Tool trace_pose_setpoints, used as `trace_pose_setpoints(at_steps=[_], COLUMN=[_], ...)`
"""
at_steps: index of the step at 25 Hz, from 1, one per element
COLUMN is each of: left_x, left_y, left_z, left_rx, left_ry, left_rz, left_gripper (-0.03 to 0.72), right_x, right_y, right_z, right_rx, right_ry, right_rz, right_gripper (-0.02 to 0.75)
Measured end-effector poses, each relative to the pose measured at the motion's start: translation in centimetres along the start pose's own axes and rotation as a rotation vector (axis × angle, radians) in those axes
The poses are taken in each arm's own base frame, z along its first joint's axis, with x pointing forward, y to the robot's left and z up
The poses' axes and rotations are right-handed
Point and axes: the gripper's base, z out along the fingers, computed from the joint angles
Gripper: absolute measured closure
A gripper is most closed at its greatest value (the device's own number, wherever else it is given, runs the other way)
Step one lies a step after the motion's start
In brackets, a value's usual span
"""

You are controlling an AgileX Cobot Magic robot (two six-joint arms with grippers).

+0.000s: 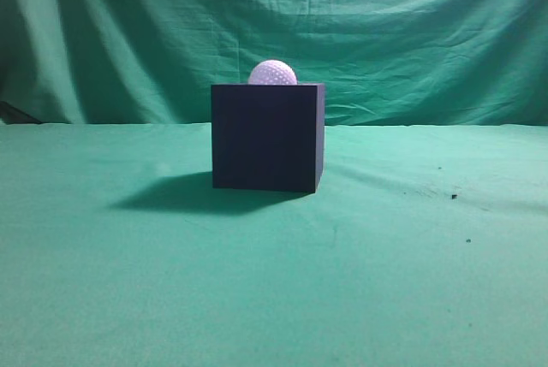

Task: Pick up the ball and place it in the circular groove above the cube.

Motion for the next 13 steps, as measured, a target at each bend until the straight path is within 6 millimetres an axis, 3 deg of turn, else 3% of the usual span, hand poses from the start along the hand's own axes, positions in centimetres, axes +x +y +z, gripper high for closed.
trace_pose_setpoints(at_steps=[13], left_x=[0.00], left_y=[0.00], left_z=[0.00], left_rx=[0.000], left_ry=[0.000], left_rz=[0.000], left_gripper=[0.688], right_x=[-0.04], right_y=[0.02], right_z=[0.00], right_rx=[-0.002], right_ry=[-0.004], right_rz=[0.004], right_gripper=[0.689])
